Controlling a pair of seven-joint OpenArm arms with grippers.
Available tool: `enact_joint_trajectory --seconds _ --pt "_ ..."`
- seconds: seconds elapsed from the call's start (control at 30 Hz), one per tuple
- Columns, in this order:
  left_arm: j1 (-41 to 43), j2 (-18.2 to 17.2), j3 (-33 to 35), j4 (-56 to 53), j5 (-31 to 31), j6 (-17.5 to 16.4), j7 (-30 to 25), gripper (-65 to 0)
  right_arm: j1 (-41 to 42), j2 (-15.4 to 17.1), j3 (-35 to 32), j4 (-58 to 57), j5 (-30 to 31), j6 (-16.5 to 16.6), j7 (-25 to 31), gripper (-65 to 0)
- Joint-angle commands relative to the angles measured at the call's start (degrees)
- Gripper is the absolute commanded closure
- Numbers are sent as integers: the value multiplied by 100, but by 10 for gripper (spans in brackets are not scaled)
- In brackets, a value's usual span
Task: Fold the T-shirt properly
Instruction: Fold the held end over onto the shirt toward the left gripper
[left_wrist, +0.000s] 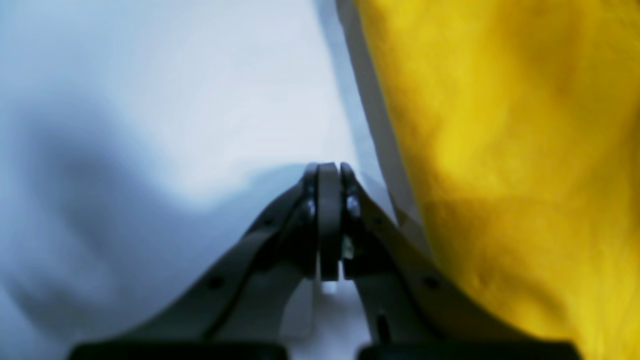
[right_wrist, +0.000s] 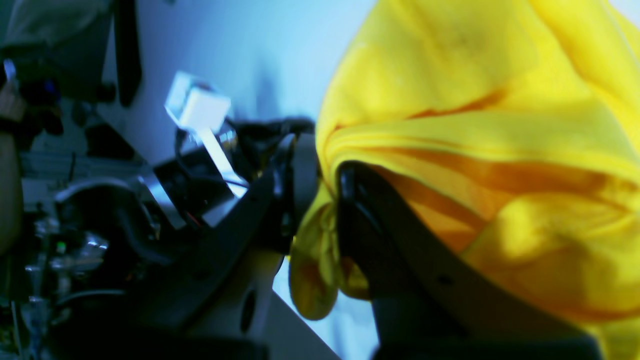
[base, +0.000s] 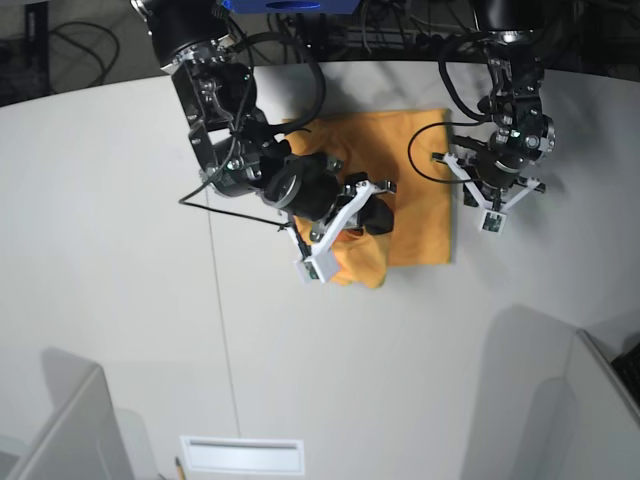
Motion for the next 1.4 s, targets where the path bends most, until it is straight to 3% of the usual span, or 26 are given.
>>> enact_joint_trajectory --seconds 0.0,0.53,0.73,1.1,1.23,1.37 --pt "141 54 66 61 -37 -172 388 0 102 -137 -48 46 92 30 215 0" --pt "255 54 66 342 -37 -172 406 0 445 -409 -311 -508 92 30 312 0" --pt "361 28 31 281 -37 -172 397 0 639 -409 -804 -1159 92 30 989 0" --pt "361 19 -39 325 -90 -172 397 0 841 -427 -1041 -2152 92 30 1350 0" --pt "422 80 -866 501 -151 -198 397 0 841 -427 -1041 -2407 92 12 1455 0" --pt "607 63 -1929 483 -1197 -242 423 0 841 -418 -1050 -2469 92 -612 1437 0"
